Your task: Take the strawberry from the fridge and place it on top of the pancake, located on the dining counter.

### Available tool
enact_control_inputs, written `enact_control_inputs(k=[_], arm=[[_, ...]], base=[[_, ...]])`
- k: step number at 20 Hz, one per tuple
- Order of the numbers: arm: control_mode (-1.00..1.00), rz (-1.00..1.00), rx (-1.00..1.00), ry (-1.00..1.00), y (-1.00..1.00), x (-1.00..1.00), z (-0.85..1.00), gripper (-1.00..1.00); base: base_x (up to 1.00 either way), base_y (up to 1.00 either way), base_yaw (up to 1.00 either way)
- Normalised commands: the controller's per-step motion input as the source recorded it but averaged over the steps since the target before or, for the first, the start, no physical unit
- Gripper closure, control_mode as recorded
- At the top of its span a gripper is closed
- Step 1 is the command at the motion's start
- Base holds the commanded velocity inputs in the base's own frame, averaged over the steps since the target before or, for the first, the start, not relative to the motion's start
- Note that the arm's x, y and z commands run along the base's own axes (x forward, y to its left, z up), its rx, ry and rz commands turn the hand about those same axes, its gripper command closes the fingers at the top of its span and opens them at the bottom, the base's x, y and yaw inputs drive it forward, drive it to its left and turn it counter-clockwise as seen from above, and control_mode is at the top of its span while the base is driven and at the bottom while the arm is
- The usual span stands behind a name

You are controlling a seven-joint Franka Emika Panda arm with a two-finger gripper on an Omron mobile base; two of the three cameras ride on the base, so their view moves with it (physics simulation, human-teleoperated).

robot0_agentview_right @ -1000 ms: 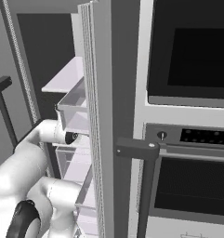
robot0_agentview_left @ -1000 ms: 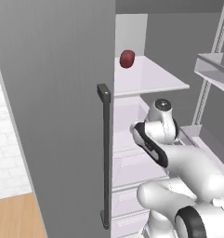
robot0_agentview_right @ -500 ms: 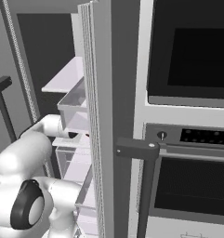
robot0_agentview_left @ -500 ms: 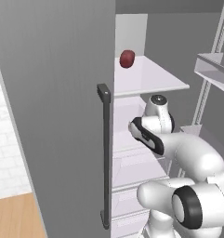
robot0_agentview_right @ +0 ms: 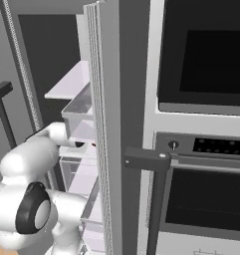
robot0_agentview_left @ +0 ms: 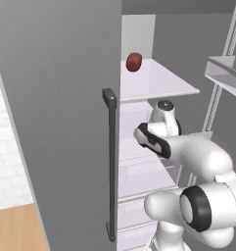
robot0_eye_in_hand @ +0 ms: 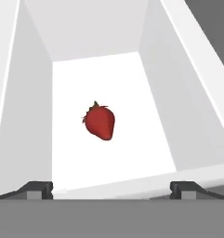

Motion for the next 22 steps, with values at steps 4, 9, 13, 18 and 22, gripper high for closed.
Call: enact_control_inputs(k=[4,9,13,18,22], arm=[[-1.0,0.1,0.0,0.0,0.0,0.18,-0.27,-1.0],[-1.0,0.07,0.0,0.0,0.0,0.18,-0.14,-1.0],[-1.0,0.0,-0.01,0.0,0.07,0.33,-0.03,-1.0],[-1.0,0.0,-0.03,0.0,0.17,0.2,-0.2,-1.0],[-1.0,0.0,-0.01,0.0,0.03,0.24,-0.17,-1.0]], base=[[0.0,0.0,0.0],[0.0,0.0,0.0],[0.0,0.0,0.0],[0.0,0.0,0.0],[0.0,0.0,0.0]])
